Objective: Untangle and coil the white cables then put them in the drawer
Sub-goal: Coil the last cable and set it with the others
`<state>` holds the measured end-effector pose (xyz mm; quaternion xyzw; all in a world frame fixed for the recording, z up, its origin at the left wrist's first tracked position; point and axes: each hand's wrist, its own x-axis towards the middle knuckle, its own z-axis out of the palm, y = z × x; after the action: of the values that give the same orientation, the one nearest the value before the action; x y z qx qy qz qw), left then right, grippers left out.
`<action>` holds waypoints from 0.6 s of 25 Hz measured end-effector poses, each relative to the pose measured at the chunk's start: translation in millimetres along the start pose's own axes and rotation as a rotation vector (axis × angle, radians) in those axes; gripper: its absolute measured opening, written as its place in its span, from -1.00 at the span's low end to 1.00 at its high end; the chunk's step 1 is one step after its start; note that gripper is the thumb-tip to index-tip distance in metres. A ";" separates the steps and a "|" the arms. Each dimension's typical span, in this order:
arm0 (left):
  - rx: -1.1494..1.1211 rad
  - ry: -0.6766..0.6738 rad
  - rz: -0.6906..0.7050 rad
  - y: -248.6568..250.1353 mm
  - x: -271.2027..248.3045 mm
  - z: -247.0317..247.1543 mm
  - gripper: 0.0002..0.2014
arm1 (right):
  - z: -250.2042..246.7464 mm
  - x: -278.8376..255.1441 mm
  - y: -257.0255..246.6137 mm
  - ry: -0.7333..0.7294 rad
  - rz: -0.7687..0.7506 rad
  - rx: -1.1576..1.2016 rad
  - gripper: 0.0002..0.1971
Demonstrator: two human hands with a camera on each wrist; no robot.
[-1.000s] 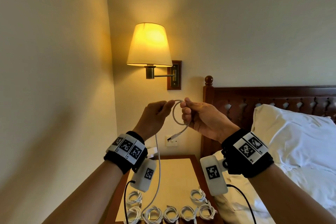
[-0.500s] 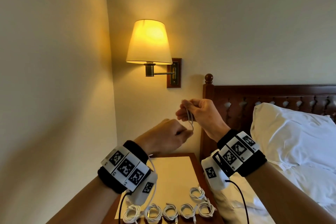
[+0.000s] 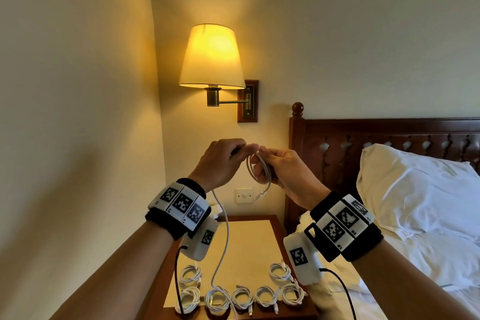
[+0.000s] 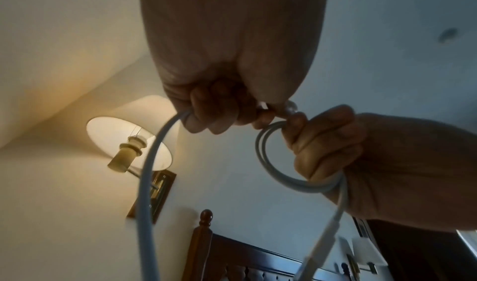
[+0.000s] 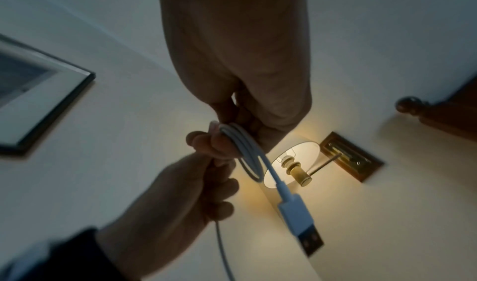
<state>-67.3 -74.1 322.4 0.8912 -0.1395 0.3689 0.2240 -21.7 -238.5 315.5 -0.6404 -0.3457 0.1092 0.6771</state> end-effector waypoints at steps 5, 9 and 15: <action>-0.204 0.012 -0.143 -15.8 -11.8 15.9 -0.25 | -6.6 -1.4 2.0 -0.155 0.228 0.340 -0.68; -0.434 -0.001 -0.279 -25.8 -26.0 29.6 -0.45 | -12.8 -1.0 2.6 -0.236 0.367 0.714 -0.76; -0.592 -0.206 -0.459 -42.0 -79.6 43.2 -0.65 | -30.5 4.2 0.0 -0.053 0.263 0.873 -0.78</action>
<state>-79.0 -53.0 225.5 0.8285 -0.0584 0.1616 0.5330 0.0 -260.2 318.7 -0.3307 -0.2003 0.3462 0.8548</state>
